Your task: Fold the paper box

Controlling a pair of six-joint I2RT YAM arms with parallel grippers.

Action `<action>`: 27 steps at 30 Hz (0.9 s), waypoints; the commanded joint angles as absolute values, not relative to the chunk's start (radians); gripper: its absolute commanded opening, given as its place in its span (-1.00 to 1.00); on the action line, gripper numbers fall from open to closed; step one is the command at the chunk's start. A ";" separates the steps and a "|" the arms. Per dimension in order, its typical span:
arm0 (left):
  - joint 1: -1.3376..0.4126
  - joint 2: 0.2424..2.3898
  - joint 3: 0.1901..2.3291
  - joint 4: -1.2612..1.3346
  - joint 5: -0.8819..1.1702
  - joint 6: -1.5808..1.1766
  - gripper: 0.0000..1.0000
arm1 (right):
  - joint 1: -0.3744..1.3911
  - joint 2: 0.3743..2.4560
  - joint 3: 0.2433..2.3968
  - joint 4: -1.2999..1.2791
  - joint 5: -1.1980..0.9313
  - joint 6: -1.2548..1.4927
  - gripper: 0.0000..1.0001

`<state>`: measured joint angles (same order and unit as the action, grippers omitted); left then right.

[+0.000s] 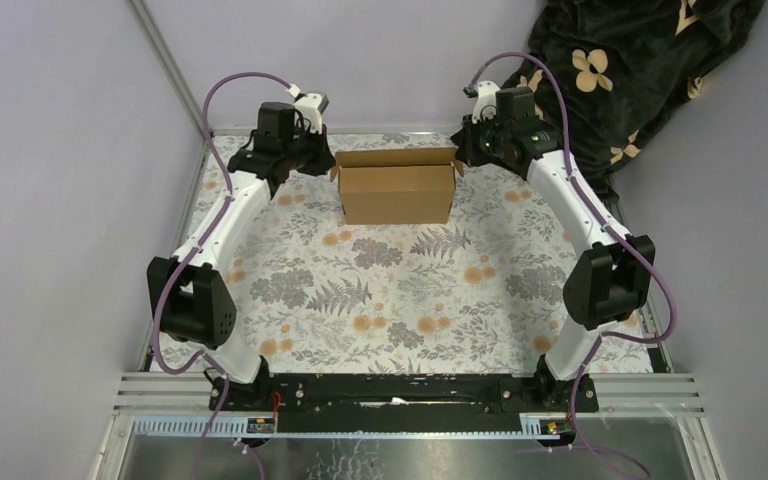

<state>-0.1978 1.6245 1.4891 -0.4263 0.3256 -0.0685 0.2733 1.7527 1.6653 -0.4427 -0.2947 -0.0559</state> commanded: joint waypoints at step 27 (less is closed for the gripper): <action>-0.241 1.844 1.834 -0.642 0.350 -0.138 -0.88 | 0.328 1.987 2.107 -0.766 -0.295 0.013 -0.96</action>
